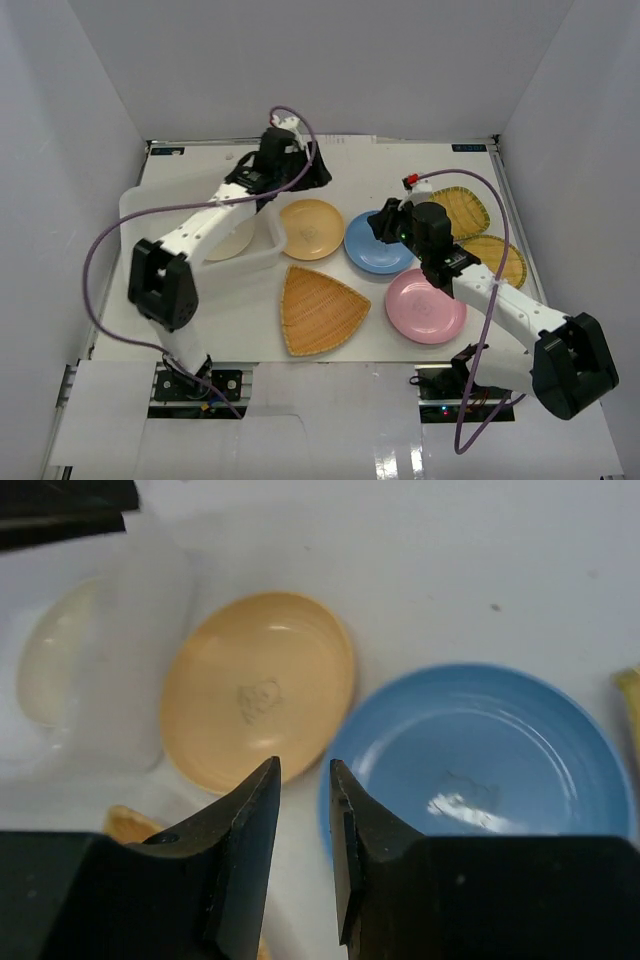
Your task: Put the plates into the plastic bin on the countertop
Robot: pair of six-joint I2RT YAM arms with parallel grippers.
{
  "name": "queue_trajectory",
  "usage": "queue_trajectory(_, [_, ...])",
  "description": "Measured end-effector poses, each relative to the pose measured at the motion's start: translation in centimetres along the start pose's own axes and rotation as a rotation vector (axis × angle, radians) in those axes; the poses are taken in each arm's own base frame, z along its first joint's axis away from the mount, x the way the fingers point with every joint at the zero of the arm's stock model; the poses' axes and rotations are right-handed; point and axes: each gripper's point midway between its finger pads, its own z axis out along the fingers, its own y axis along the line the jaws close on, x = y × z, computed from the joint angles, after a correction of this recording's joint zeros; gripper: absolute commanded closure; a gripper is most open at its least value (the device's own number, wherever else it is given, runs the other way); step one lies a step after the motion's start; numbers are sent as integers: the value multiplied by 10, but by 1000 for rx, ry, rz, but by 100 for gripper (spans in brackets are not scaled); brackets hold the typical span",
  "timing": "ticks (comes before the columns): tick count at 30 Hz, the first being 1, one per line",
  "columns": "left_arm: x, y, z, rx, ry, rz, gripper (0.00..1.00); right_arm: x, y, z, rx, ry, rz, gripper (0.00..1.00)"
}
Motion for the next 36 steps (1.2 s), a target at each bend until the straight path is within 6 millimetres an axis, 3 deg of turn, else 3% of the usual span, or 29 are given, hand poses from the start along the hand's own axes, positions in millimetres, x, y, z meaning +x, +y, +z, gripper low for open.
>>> queue_trajectory(2, [50, 22, 46, -106, 137, 3, 25, 15, -29, -12, 99, 34, 13, 66])
queue_trajectory(6, [108, 38, 104, -242, 267, 54, 21, 28, -58, -31, 206, 59, 24, 60])
queue_trajectory(10, [127, 39, 140, -301, 284, 85, 19, 37, -66, -38, 231, 83, 26, 51])
queue_trajectory(17, [161, 77, 165, -440, 318, 107, 23, 62, -65, -42, 201, 164, 11, 46])
queue_trajectory(22, [168, 93, 172, -497, 320, 123, 33, 71, -54, -44, 135, 209, -6, 45])
queue_trajectory(27, [156, 89, 183, -494, 281, 131, 66, 86, -40, -45, 64, 271, -28, 40])
queue_trajectory(31, [151, 87, 189, -486, 258, 145, 83, 98, -33, -45, 34, 312, -52, 30])
queue_trajectory(33, [146, 86, 191, -479, 243, 158, 99, 105, -33, -44, 31, 336, -71, 25])
queue_trajectory(36, [137, 81, 193, -466, 220, 174, 100, 116, -33, -41, 26, 376, -97, 24])
